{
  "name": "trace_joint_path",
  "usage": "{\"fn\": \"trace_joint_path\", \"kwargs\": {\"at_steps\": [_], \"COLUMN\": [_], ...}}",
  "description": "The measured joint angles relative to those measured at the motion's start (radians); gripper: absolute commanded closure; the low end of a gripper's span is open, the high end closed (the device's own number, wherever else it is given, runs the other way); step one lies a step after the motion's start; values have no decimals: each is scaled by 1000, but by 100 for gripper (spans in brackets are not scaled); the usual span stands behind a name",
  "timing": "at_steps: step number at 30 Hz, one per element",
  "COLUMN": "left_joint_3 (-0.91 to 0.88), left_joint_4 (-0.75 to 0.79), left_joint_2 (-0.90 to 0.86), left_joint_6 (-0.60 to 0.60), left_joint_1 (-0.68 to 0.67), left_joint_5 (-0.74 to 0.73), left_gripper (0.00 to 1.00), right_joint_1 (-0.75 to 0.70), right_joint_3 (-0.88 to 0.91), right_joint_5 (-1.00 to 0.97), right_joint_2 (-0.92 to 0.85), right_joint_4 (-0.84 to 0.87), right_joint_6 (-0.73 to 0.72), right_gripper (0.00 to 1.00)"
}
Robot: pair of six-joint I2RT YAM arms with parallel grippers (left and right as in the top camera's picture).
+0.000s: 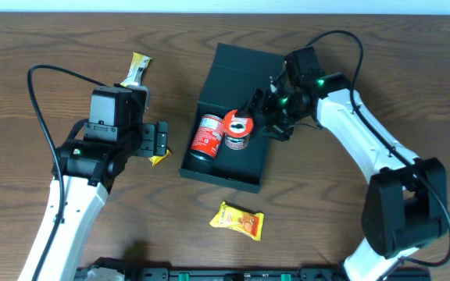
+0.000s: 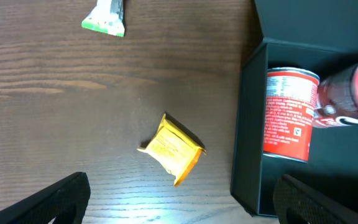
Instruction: Pack container
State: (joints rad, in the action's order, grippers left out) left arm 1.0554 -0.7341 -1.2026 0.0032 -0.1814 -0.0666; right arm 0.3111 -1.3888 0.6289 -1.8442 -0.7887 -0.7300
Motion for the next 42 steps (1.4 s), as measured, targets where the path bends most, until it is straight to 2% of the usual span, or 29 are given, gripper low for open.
{"fn": "trace_joint_path", "kwargs": {"at_steps": [3,5,7,8,9,11,12,13,15,18,19,24,30,42], "left_joint_3": [0,0,0,0,0,0,0,0,0,0,0,0,0,0], "left_joint_4": [0,0,0,0,-1,-1,-3,-4,-8,-10,-10,-10,-10,-10], "left_joint_2": [0,0,0,0,0,0,0,0,0,0,0,0,0,0], "left_joint_6": [0,0,0,0,0,0,0,0,0,0,0,0,0,0], "left_joint_1": [0,0,0,0,0,0,0,0,0,0,0,0,0,0], "left_joint_5": [0,0,0,0,0,0,0,0,0,0,0,0,8,56], "left_gripper": [5,4,4,4,4,4,5,4,4,5,4,4,5,5], "right_joint_1": [7,8,8,8,7,5,1,-4,-22,-56,-66,-82,-40,76], "right_joint_3": [0,0,0,0,-1,-2,-2,-3,-6,-17,-21,-31,-32,-32], "right_joint_5": [5,16,33,42,48,60,72,85,105,117,120,122,79,-100], "right_joint_2": [0,0,0,0,0,0,0,0,0,0,0,0,0,0], "right_joint_4": [29,54,77,84,87,79,68,52,7,-89,-113,-203,-209,-97], "right_joint_6": [7,7,7,6,13,17,15,20,43,90,107,153,172,162], "right_gripper": [18,23,39,55,61,63,56,56,61,85,97,99,98,98]}}
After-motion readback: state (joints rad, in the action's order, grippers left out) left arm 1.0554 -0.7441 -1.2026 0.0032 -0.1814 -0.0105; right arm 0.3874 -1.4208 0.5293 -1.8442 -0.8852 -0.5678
